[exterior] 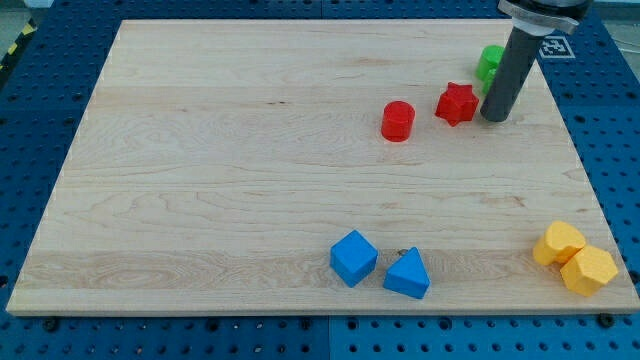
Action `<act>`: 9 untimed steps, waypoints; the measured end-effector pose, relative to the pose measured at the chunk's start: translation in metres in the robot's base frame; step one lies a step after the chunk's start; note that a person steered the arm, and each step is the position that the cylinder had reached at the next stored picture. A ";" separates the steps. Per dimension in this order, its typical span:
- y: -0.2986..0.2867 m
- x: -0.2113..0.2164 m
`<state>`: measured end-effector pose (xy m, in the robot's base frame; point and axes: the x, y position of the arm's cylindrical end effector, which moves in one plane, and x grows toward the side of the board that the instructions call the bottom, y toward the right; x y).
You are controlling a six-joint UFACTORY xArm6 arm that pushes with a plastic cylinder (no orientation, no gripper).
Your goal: Push the red star to the top of the red circle
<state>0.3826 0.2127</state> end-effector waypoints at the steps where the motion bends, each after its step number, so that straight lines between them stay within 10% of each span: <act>1: -0.030 -0.001; 9: -0.074 -0.149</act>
